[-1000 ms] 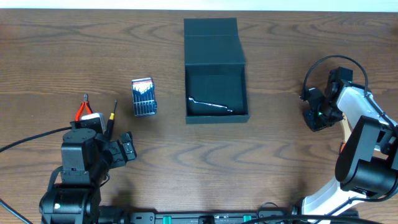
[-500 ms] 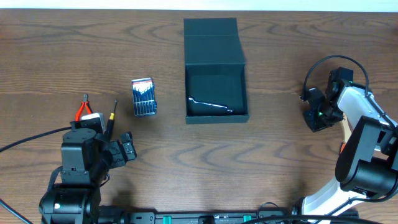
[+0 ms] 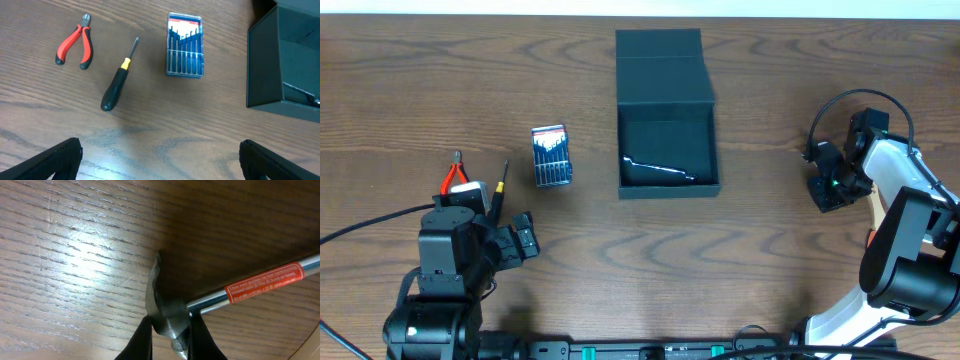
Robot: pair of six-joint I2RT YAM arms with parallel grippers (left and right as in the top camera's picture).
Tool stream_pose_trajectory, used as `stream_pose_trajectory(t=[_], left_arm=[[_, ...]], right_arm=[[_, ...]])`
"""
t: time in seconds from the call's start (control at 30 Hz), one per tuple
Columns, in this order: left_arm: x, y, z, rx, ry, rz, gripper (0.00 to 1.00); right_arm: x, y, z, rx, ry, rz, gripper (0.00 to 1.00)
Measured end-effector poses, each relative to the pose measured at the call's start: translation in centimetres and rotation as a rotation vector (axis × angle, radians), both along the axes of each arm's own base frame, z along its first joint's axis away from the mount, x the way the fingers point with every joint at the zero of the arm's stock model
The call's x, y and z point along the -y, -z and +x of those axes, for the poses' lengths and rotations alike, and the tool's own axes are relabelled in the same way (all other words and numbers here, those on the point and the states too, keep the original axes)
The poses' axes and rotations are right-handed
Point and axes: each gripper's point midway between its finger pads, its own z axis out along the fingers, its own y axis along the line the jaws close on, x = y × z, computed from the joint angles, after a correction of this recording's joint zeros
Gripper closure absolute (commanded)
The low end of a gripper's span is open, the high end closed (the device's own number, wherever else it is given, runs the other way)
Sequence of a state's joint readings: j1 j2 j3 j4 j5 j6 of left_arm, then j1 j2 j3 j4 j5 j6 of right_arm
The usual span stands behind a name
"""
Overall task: Pack container
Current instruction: 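Close the right gripper on the hammer near its head, then lift the hammer and carry it over the black box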
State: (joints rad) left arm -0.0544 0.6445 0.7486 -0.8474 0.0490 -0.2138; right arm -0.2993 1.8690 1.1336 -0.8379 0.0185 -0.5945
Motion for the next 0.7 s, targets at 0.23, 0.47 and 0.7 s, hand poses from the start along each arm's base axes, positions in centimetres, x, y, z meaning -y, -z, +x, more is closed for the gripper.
stream_pose_trajectory(t=[0.23, 0.47, 0.7], left_arm=[[0.0, 0.0, 0.0, 0.000, 0.000, 0.000, 0.01], [0.0, 0.0, 0.0, 0.000, 0.000, 0.000, 0.01], [0.0, 0.0, 0.0, 0.000, 0.000, 0.000, 0.01]], right_arm=[[-0.5, -0.2, 0.2, 0.009, 0.004, 0.031, 0.99], [-1.4, -1.5, 1.2, 0.046, 0.006, 0.088, 0.99], [-1.0, -4.3, 2.8, 0.118, -0.001, 0.065, 0.99]])
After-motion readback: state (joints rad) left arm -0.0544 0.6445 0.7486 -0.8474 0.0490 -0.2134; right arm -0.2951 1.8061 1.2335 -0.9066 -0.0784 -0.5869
